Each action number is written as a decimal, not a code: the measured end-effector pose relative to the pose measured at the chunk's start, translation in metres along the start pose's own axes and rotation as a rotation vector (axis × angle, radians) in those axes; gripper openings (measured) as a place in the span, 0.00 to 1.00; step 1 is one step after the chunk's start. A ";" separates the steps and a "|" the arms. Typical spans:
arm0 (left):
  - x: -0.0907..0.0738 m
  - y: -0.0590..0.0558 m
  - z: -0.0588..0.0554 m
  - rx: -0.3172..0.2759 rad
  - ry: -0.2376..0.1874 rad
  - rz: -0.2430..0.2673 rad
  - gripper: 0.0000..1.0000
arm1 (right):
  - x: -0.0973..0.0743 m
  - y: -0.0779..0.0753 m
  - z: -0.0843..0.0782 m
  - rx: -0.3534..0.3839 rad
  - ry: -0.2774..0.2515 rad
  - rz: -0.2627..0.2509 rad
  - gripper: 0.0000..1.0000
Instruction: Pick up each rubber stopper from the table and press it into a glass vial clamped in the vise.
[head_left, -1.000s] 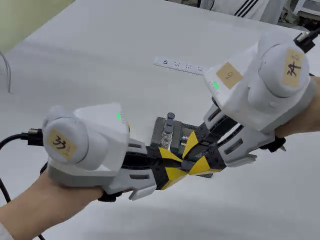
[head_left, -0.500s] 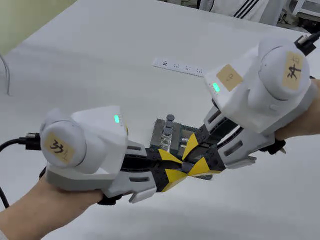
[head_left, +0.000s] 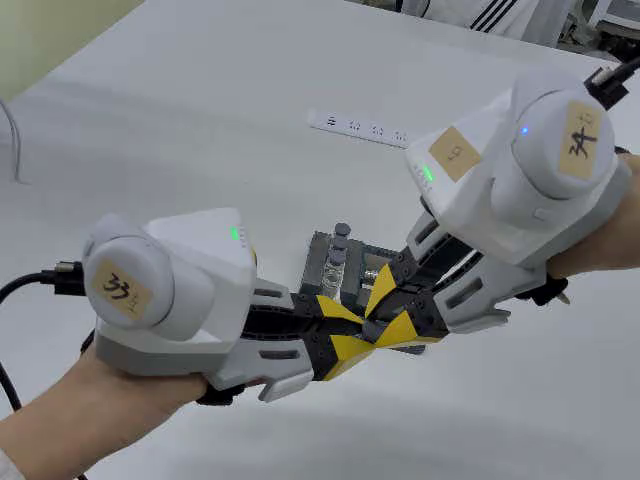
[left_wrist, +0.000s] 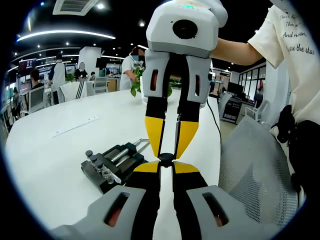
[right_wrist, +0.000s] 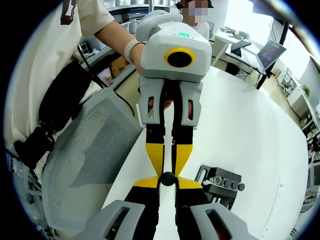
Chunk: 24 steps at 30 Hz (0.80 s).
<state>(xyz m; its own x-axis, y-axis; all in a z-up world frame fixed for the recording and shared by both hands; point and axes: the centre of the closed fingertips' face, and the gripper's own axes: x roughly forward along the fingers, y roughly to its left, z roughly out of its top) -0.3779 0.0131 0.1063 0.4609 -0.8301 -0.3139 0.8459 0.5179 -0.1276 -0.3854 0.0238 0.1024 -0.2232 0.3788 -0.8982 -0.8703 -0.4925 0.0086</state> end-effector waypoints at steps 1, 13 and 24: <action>0.000 0.000 0.000 0.006 -0.001 0.002 0.05 | 0.000 -0.001 0.000 0.000 0.001 0.001 0.06; -0.007 0.019 -0.012 -0.061 0.000 0.080 0.30 | -0.001 -0.011 -0.009 0.014 0.022 -0.016 0.06; -0.026 0.053 -0.031 -0.123 0.010 0.241 0.70 | 0.002 -0.026 -0.016 0.034 0.030 -0.038 0.06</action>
<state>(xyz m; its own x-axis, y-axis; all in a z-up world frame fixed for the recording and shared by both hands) -0.3530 0.0686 0.0789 0.6420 -0.6780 -0.3580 0.6726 0.7222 -0.1617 -0.3561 0.0248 0.0930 -0.1772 0.3731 -0.9107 -0.8924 -0.4511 -0.0112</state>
